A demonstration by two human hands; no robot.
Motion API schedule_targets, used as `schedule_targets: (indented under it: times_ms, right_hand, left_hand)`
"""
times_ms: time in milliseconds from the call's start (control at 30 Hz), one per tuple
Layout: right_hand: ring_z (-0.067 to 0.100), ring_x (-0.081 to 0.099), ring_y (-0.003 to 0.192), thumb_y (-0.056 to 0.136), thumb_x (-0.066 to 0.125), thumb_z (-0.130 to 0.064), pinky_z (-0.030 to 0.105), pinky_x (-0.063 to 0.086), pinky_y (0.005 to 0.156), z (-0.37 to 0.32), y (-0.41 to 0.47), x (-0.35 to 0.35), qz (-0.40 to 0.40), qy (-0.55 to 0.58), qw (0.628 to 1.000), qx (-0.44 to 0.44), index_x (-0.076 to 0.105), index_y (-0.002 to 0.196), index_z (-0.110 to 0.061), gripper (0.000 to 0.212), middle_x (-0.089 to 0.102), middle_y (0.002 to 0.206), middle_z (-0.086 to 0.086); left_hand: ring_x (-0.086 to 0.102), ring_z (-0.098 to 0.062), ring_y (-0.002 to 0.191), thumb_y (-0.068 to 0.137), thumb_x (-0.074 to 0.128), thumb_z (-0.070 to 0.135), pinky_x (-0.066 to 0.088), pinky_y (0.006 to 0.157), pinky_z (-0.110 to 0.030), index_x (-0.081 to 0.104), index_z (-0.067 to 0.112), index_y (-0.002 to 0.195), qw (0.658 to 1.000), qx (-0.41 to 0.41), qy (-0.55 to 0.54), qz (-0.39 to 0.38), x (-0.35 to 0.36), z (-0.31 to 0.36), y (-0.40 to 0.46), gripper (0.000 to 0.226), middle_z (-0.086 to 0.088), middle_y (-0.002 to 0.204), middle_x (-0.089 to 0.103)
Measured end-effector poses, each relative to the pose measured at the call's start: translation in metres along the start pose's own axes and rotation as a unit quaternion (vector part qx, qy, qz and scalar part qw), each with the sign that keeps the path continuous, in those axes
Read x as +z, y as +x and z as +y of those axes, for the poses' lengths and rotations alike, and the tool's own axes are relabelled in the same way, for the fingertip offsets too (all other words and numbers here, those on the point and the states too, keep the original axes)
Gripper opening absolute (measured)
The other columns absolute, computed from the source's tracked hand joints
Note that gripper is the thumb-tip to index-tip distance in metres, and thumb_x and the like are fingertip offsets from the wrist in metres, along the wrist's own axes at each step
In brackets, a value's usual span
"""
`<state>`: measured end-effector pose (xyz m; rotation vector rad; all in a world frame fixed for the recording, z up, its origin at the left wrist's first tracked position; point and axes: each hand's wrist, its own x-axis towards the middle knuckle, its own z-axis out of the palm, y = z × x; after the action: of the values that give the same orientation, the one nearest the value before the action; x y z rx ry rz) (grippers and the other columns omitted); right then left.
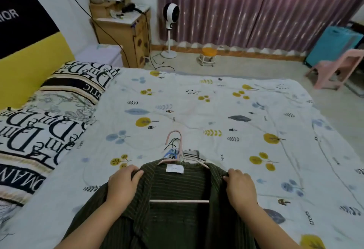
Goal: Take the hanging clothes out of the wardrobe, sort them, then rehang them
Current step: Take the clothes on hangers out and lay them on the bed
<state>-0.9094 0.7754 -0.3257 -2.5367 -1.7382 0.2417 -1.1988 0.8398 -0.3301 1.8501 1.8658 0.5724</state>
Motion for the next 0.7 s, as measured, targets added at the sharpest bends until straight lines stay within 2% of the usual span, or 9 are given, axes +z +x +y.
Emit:
schedule_targets:
  times_ms: [67,133,300,367,433,500,567,633,700]
  right_hand:
    - [0.031,0.055,0.100,0.100,0.038,-0.026,0.036,0.039,0.082,0.003,0.015,0.029,-0.011,0.008,1.000,0.000,0.057,0.105,-0.007,0.028,0.062,0.110,0.013]
    - [0.030,0.056,0.101,0.100,0.037,-0.026,0.035,0.039,0.083,0.004,0.026,0.053,-0.029,0.007,1.000,0.005,0.057,0.106,-0.007,0.028,0.062,0.110,0.012]
    - [0.024,0.054,0.103,0.100,0.035,-0.030,0.031,0.040,0.082,0.005,0.038,0.099,-0.081,0.018,0.996,0.032,0.050,0.114,-0.012,0.027,0.055,0.115,0.006]
    - [0.028,0.052,0.102,0.098,0.039,-0.025,0.034,0.041,0.077,0.003,0.037,0.109,-0.070,0.066,0.994,0.049,0.047,0.118,-0.009,0.026,0.049,0.117,0.010]
    - [0.033,0.049,0.106,0.095,0.046,-0.021,0.036,0.040,0.073,-0.003,0.030,0.116,-0.063,0.098,0.991,0.068,0.045,0.125,-0.007,0.034,0.045,0.122,0.015]
    - [0.040,0.054,0.105,0.086,0.064,-0.021,0.042,0.049,0.075,-0.010,0.020,0.122,-0.059,0.075,0.994,0.045,0.053,0.123,-0.005,0.043,0.050,0.124,0.024]
    - [0.041,0.055,0.110,0.083,0.069,-0.031,0.046,0.051,0.081,-0.017,0.010,0.123,-0.070,0.050,0.996,0.012,0.052,0.128,-0.005,0.055,0.048,0.132,0.028]
    - [0.031,0.033,0.135,0.097,0.039,-0.045,0.041,0.036,0.104,-0.018,0.004,0.125,-0.139,0.010,0.990,0.007,0.020,0.148,-0.011,0.065,0.019,0.155,0.017]
    - [0.027,0.016,0.143,0.099,0.024,-0.047,0.037,0.026,0.111,-0.019,0.004,0.118,-0.196,-0.005,0.980,0.012,0.000,0.151,-0.015,0.065,0.000,0.159,0.009]
  left_hand:
    - [0.052,-0.025,0.112,0.093,0.051,0.031,0.037,0.095,-0.038,0.060,0.017,0.116,0.996,-0.006,0.086,0.014,0.021,-0.012,0.001,0.028,-0.004,0.117,0.061]
    - [0.049,-0.025,0.119,0.095,0.044,0.036,0.038,0.102,-0.044,0.054,0.016,0.126,0.988,0.015,0.154,0.020,0.040,-0.026,-0.010,0.039,-0.005,0.126,0.057]
    - [0.054,-0.021,0.110,0.095,-0.002,0.051,0.051,0.081,-0.051,0.050,0.023,0.121,0.959,-0.002,0.233,-0.160,0.087,-0.063,-0.037,0.065,0.001,0.121,0.064]
    - [0.048,-0.022,0.127,0.083,-0.012,0.063,0.044,0.095,-0.054,0.040,0.020,0.139,0.937,-0.033,0.260,-0.231,0.094,-0.062,-0.032,0.087,0.008,0.144,0.032]
    - [0.010,-0.017,0.145,0.059,-0.022,0.062,0.012,0.115,-0.048,0.004,0.024,0.150,0.938,-0.034,0.235,-0.251,0.103,-0.066,-0.028,0.102,0.014,0.151,-0.008]
    - [-0.004,-0.015,0.146,0.054,-0.023,0.060,0.001,0.117,-0.043,-0.008,0.027,0.148,0.936,-0.051,0.233,-0.259,0.107,-0.066,-0.029,0.101,0.013,0.155,-0.013]
    - [-0.006,-0.014,0.146,0.075,-0.011,0.065,0.000,0.117,-0.043,-0.008,0.027,0.148,0.932,-0.049,0.247,-0.259,0.110,-0.069,-0.029,0.083,0.011,0.157,-0.012]
    - [-0.007,-0.015,0.145,0.097,0.011,0.053,-0.001,0.117,-0.043,-0.008,0.027,0.148,0.927,-0.048,0.256,-0.270,0.108,-0.067,-0.028,0.061,0.010,0.157,-0.013]
    - [-0.006,-0.017,0.146,0.100,0.020,0.044,-0.001,0.116,-0.045,-0.006,0.025,0.149,0.924,-0.046,0.246,-0.290,0.104,-0.064,-0.025,0.059,0.008,0.157,-0.012]
